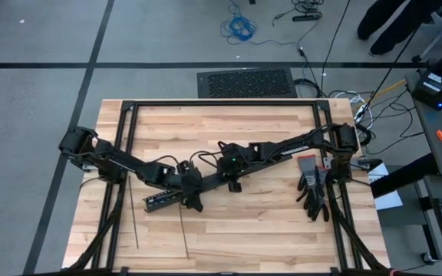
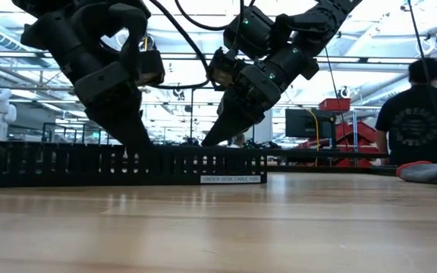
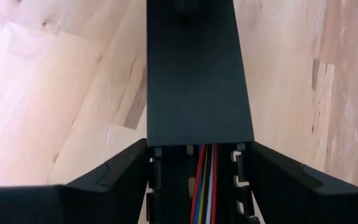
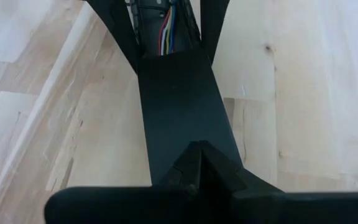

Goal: Ziptie cables
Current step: Close the black cable duct with the cable duct cover

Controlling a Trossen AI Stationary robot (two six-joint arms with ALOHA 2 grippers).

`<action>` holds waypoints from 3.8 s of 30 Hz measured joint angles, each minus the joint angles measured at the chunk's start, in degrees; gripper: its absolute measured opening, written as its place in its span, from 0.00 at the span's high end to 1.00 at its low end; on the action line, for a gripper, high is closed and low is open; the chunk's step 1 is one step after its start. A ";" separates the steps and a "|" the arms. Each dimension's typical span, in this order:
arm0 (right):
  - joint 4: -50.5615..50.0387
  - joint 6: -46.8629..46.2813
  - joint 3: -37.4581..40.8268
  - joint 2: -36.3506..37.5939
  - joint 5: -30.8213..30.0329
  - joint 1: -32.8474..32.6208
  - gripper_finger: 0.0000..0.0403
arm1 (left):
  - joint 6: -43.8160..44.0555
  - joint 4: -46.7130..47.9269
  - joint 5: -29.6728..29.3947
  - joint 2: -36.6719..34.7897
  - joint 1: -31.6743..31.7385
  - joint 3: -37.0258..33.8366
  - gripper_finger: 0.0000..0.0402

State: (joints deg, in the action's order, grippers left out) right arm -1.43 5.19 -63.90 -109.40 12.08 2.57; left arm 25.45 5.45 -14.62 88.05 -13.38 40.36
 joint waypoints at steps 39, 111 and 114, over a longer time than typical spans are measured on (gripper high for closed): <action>2.28 3.97 0.23 0.97 0.56 0.37 0.96 | -0.83 0.58 -0.58 -0.06 0.39 0.56 0.38; 1.41 -10.91 4.33 6.91 -24.26 -8.75 0.70 | -2.33 21.32 -26.33 -17.14 -7.00 6.99 0.20; 5.86 -9.14 4.33 6.91 -24.27 -8.70 0.70 | -4.47 19.35 -31.63 -16.68 -6.98 6.99 0.20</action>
State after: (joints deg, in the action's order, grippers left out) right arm 4.43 -3.94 -59.57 -102.50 -12.19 -6.13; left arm 20.98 24.80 -46.25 71.37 -20.36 47.35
